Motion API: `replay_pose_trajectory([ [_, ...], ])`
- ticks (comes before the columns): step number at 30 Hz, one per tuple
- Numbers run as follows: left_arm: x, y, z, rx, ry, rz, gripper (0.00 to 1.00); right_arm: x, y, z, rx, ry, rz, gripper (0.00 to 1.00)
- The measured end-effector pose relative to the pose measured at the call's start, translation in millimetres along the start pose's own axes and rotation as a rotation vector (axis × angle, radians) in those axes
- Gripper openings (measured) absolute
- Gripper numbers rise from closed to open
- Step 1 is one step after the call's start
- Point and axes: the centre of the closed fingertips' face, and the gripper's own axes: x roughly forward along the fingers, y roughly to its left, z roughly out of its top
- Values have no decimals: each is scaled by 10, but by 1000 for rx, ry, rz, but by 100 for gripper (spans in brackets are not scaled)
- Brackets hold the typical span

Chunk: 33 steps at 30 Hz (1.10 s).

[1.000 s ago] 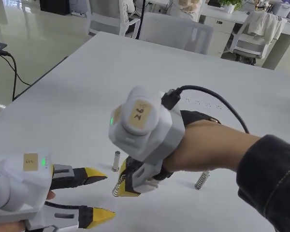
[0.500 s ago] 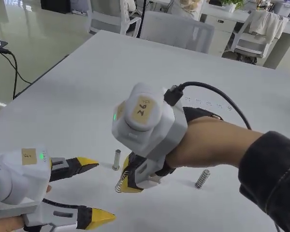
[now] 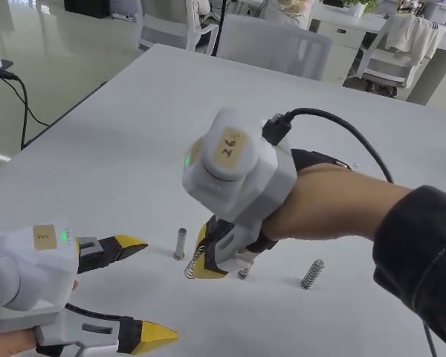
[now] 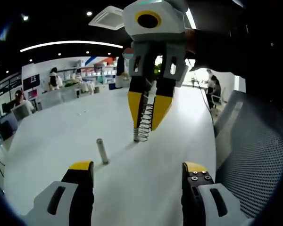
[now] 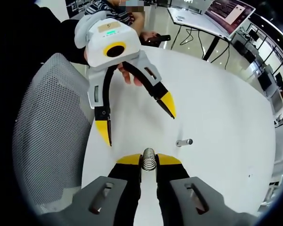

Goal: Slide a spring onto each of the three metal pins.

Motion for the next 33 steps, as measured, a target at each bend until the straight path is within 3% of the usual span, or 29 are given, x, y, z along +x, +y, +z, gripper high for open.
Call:
replay_pose_trajectory([
  [33,-20,56,-38,-11,-4,15,75,-90,-471,17,-6,34,-61,8],
])
